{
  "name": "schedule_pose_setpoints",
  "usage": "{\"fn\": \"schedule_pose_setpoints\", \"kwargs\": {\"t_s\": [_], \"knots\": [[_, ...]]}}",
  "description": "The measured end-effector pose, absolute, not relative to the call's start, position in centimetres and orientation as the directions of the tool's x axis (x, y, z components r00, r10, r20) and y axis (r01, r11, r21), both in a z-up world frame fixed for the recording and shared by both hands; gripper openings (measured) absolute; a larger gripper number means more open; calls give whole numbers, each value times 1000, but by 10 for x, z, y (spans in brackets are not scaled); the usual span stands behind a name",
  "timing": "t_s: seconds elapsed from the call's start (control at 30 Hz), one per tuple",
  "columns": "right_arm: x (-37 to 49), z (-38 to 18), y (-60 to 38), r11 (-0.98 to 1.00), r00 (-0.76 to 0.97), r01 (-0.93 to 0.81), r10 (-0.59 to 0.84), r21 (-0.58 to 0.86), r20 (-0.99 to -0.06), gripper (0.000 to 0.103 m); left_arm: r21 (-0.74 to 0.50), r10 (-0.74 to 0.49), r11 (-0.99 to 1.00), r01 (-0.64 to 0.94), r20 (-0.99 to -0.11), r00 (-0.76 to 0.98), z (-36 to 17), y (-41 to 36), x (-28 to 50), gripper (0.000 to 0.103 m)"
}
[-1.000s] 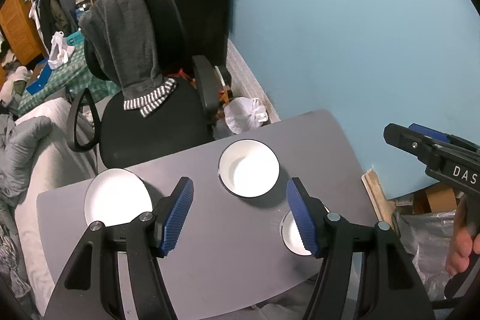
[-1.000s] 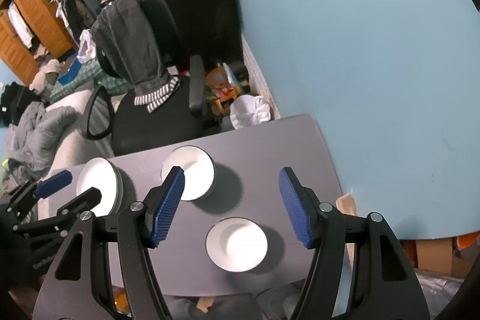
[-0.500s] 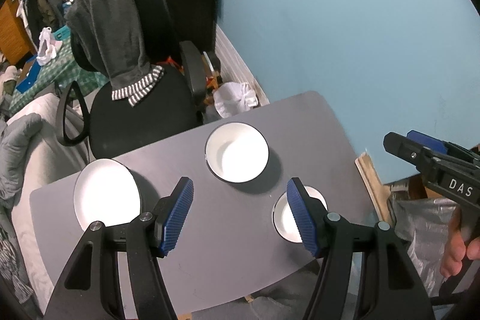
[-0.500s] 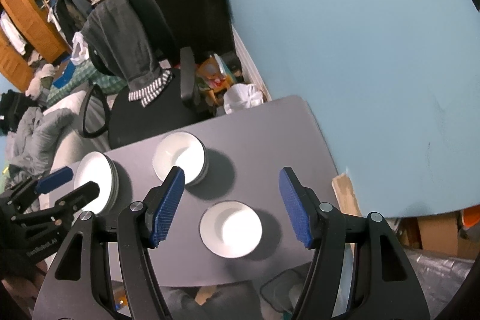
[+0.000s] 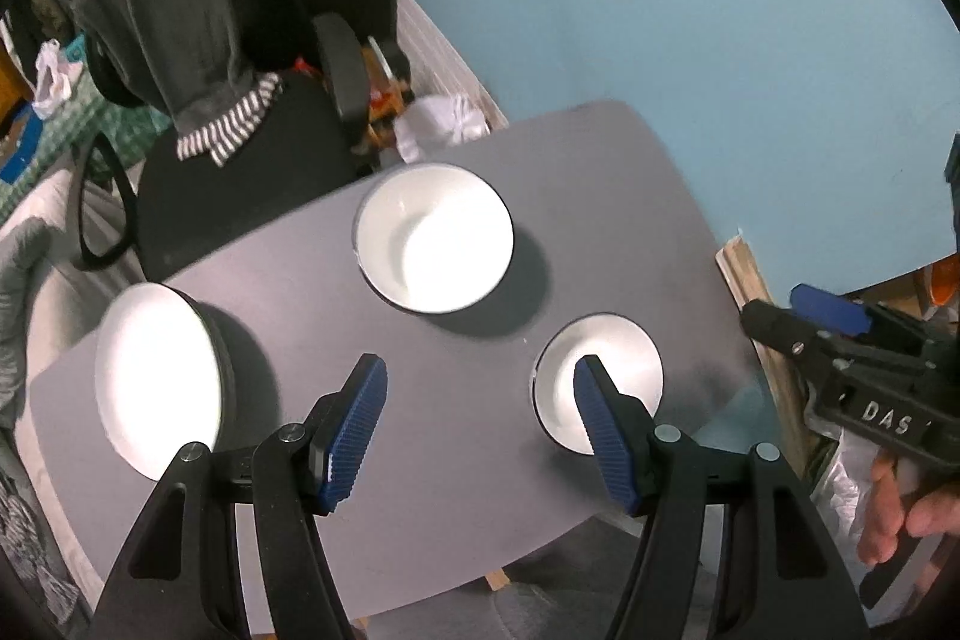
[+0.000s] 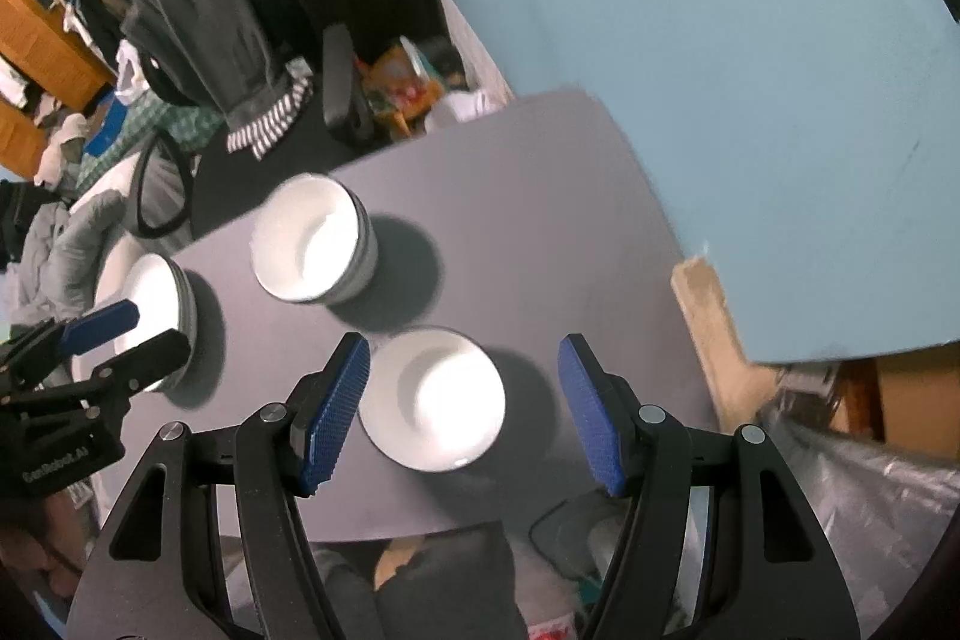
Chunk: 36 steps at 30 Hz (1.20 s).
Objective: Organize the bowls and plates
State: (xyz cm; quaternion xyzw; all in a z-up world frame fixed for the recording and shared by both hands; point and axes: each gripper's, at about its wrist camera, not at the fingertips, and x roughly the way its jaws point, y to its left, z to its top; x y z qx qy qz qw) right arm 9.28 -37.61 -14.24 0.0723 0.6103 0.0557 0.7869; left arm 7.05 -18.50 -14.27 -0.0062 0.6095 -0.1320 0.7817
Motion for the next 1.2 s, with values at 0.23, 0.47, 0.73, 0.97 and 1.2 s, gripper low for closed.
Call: {"fn": "schedule_pose_setpoints", "kwargs": {"t_s": [0.23,0.47,0.73,0.97,1.2], "knots": [[91,-190,-380,977,157,16,206,211,-966,64,-176,-212,961,212,-964,162,-181,-197,76,66],[90,-229,-387,973,90,44,223,227,-971,64,-198,-221,960,196,-970,102,-216,-207,80,66],[85,-260,-393,971,40,61,230,232,-972,64,-207,-222,959,195,-974,54,-250,-218,79,66],[85,-276,-397,974,9,50,221,221,-975,64,-223,-228,960,170,-974,10,-278,-226,81,66],[86,-294,-392,977,-18,41,209,208,-978,64,-203,-206,962,181,-979,0,-291,-232,83,66]]}}
